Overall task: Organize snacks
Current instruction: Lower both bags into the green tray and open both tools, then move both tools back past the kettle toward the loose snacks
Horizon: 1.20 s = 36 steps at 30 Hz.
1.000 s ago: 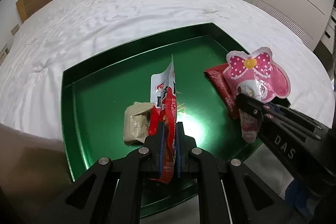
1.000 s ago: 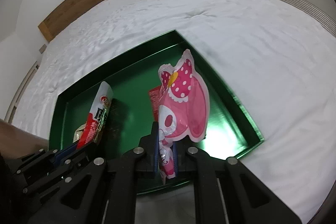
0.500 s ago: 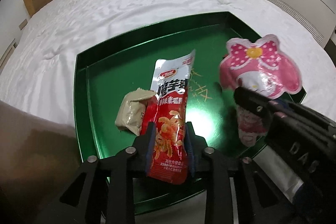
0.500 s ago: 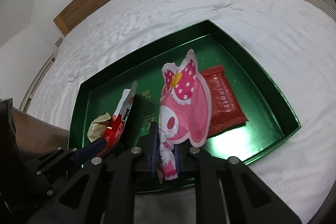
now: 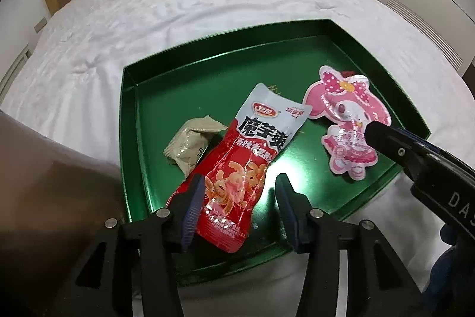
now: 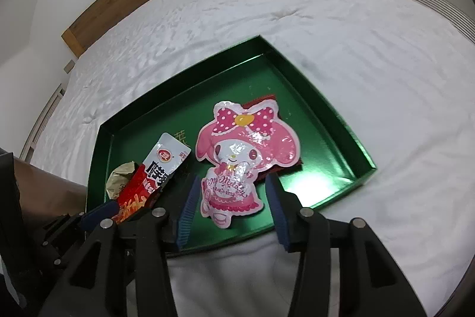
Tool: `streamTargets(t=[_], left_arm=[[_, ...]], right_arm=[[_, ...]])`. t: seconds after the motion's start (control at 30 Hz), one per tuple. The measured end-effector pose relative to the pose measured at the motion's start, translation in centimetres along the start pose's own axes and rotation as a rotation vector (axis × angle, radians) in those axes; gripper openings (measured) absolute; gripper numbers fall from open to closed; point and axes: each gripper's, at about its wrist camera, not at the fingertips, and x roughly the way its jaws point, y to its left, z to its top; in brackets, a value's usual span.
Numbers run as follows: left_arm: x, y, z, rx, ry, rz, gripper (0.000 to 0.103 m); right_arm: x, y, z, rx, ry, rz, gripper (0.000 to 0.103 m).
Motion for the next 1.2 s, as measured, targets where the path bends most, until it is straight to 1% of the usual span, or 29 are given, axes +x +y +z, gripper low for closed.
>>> streamTargets(t=[0.13,0.27,0.47,0.6,0.73,0.87,1.0,1.2], left_arm=[[-1.3,-0.4,0.0,0.001,-0.016,-0.005,0.046],[-3.4,-1.0,-0.4,0.02,-0.042,-0.01,0.046],[-6.2,-1.3,-1.5,0.033,-0.066,-0.043,0.047],[-8.6,-2.2,-3.3,0.07,-0.091,-0.052,0.048],[-11.1,-2.3,-5.3,0.067,-0.096,-0.091,0.049],[-13.7,-1.9,-7.6,0.074,-0.115,-0.104,0.049],[-15.7,-1.1,-9.9,0.088,-0.142,-0.097,0.049],[-18.0,0.1,-13.4,0.124,-0.167,-0.06,0.05]], right_arm=[[-1.6,-0.1,0.1,-0.003,-0.016,-0.008,0.103],[-3.4,0.1,-0.1,-0.018,-0.028,-0.031,0.103],[-6.5,0.2,-0.9,-0.025,-0.048,-0.069,0.103],[-9.0,0.4,-2.1,-0.037,-0.065,-0.105,0.103],[-11.7,0.7,-3.7,-0.034,-0.078,-0.126,0.103],[-14.0,1.3,-5.6,-0.021,-0.088,-0.135,0.103],[-15.8,2.2,-7.4,-0.005,-0.103,-0.121,0.103],[-18.3,4.2,-10.8,-0.004,-0.115,-0.105,0.103]])
